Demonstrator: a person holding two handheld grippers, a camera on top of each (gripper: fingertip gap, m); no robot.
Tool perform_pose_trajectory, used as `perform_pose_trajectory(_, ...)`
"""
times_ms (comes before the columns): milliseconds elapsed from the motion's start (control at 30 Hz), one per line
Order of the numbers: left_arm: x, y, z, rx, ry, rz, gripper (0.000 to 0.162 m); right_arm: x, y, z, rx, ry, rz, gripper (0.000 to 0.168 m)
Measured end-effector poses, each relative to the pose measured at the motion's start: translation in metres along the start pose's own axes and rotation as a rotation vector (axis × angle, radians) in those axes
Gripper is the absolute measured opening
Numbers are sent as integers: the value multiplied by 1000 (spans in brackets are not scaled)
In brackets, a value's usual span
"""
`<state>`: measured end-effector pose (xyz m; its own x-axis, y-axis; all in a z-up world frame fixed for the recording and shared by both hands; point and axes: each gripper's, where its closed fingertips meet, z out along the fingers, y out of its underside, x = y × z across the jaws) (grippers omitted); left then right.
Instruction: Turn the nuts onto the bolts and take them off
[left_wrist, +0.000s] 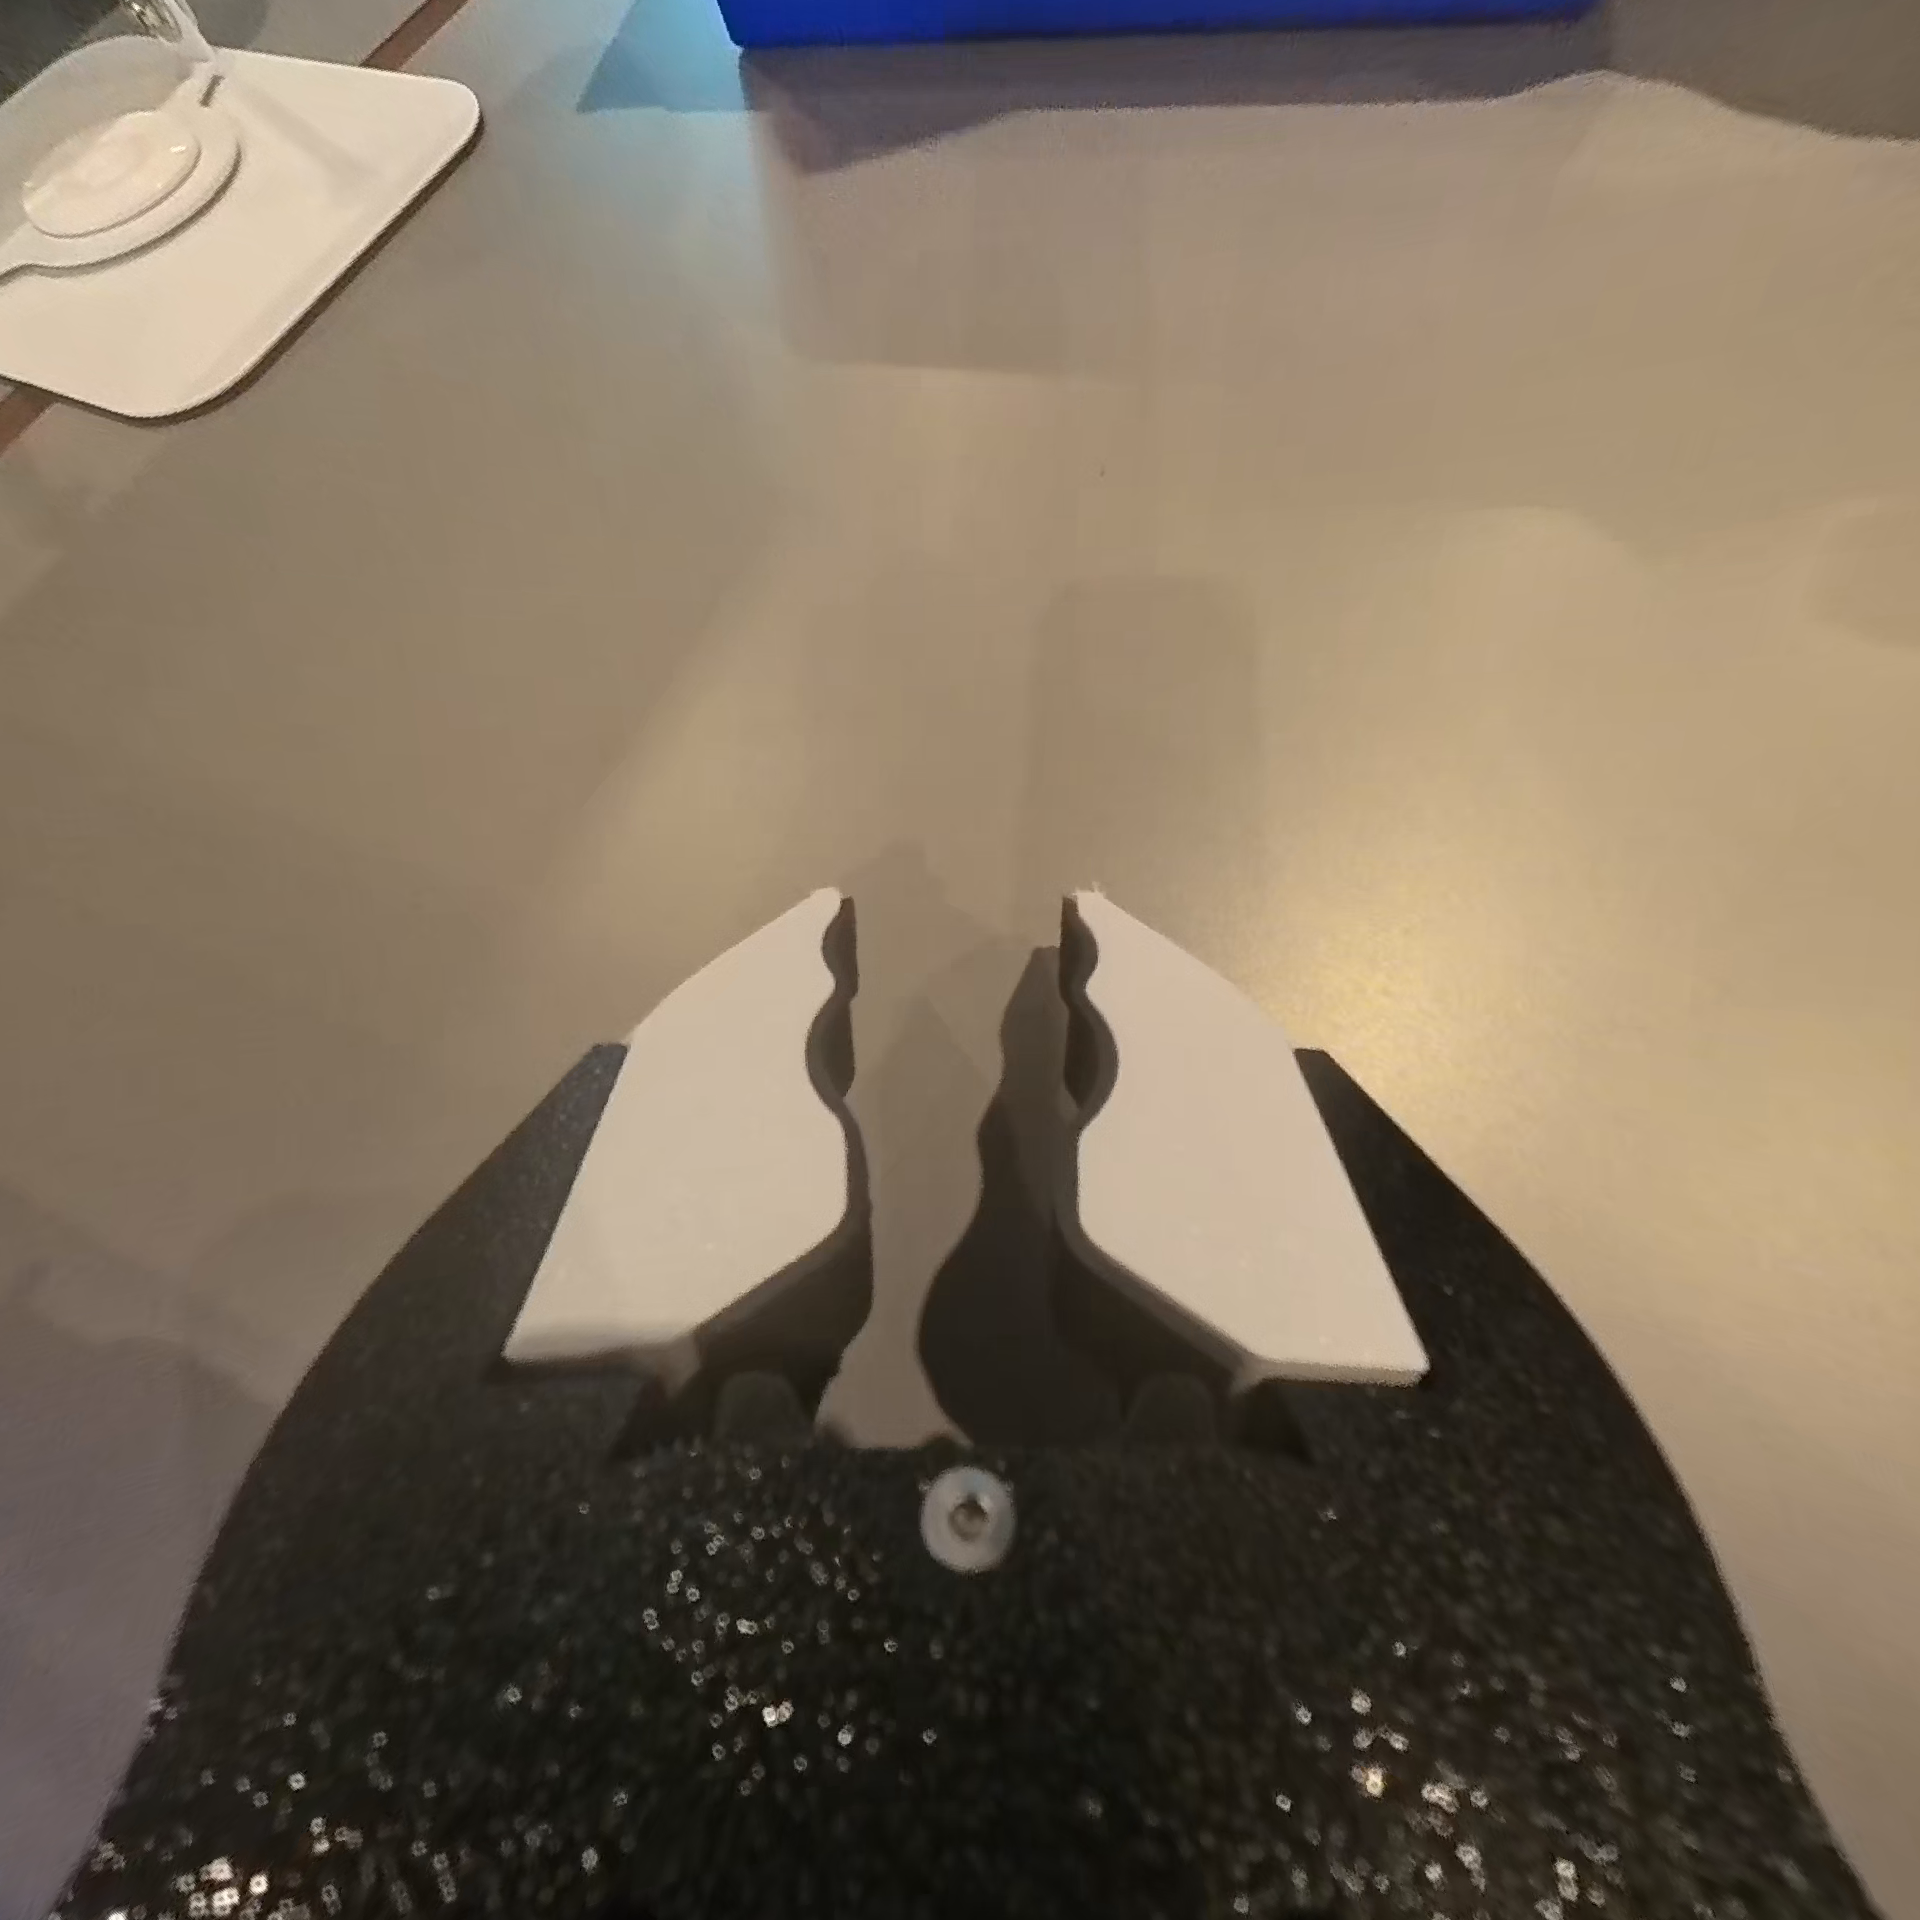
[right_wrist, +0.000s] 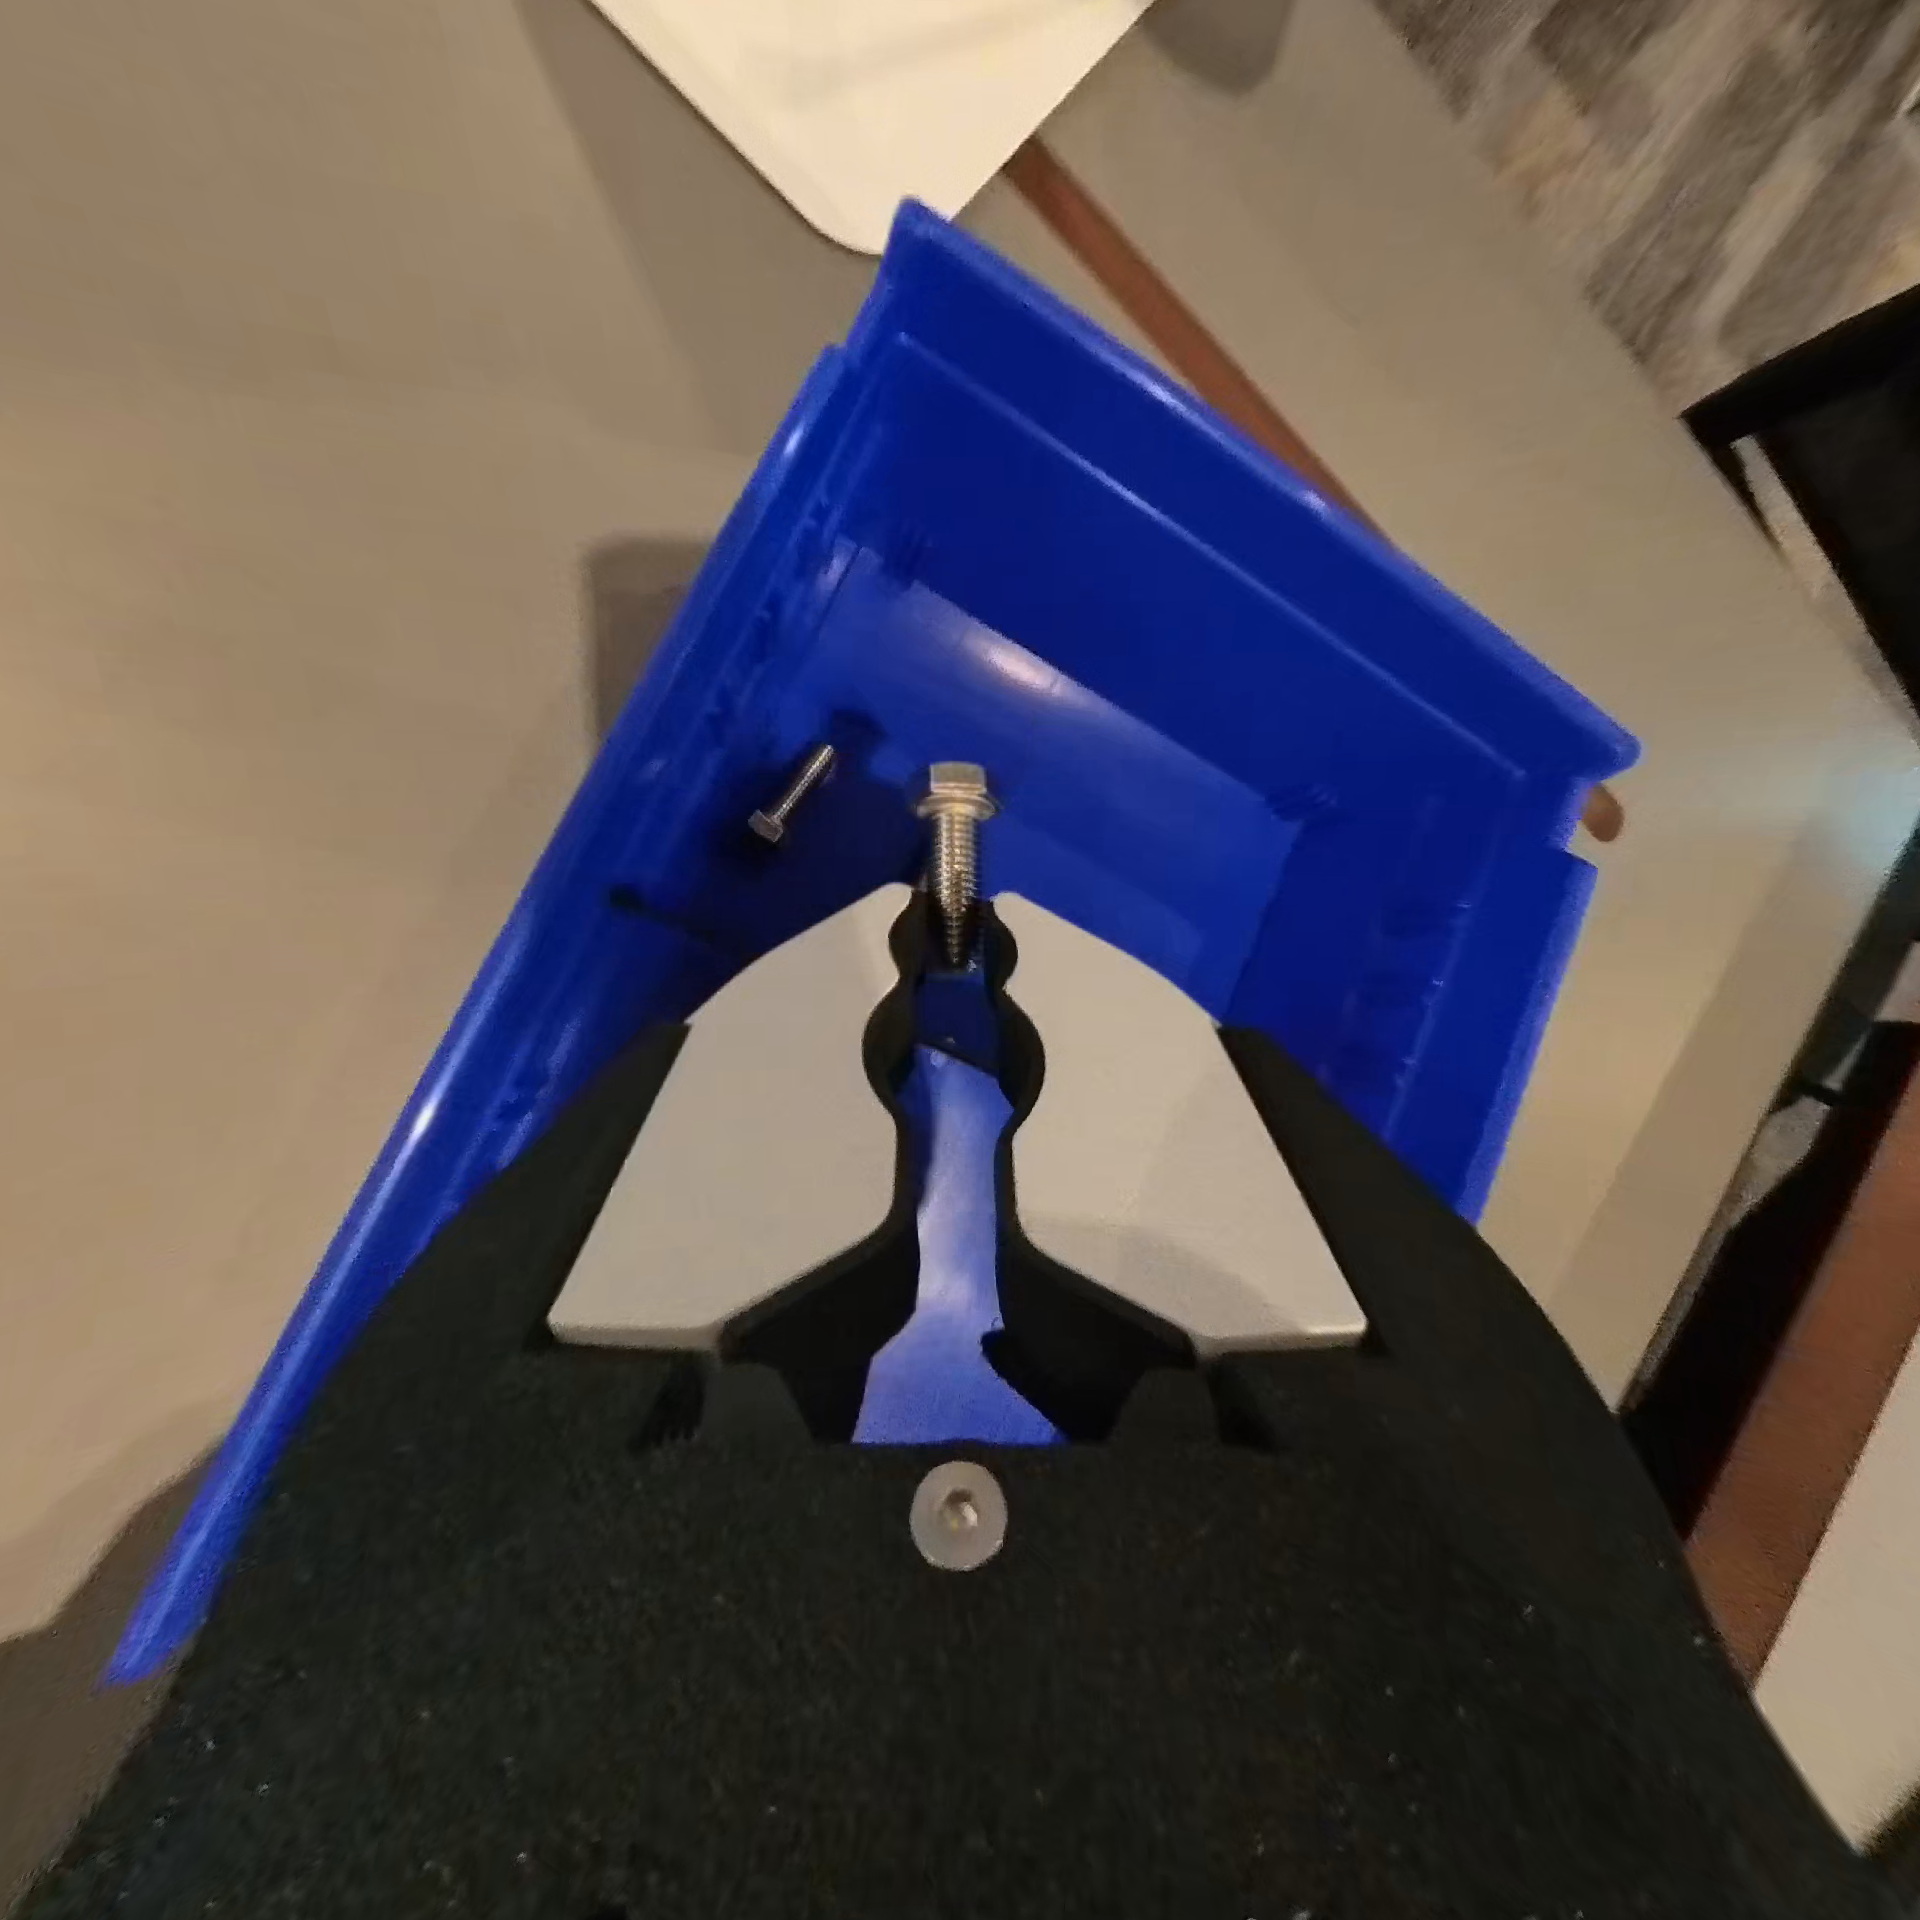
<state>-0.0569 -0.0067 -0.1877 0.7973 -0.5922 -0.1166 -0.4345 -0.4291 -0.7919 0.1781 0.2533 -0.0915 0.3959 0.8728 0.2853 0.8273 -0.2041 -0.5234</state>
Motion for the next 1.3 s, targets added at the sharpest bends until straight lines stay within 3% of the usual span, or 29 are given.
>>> perform_pose_trajectory(33,1,0,0,-2,2,1,37,-1,1,5,-17,-13,-10,10)
perform_pose_trajectory(400,2,2,1,-7,12,1,37,-14,4,47,-183,-121,-35,10)
perform_pose_trajectory(633,2,2,1,-8,15,1,37,-10,-3,36,-167,-52,-37,10)
perform_pose_trajectory(767,0,2,1,-12,1,-3,37,-32,-44,-9,48,-7,-28,9)
perform_pose_trajectory(933,-2,2,1,-12,-9,-17,37,-147,-98,-53,417,-215,-99,8)
perform_pose_trajectory(1100,-3,2,1,-11,-12,-19,36,-242,-104,-28,571,-343,-141,9)
perform_pose_trajectory(1300,-3,2,1,-7,-7,-24,36,-265,-101,10,727,-308,-38,8)
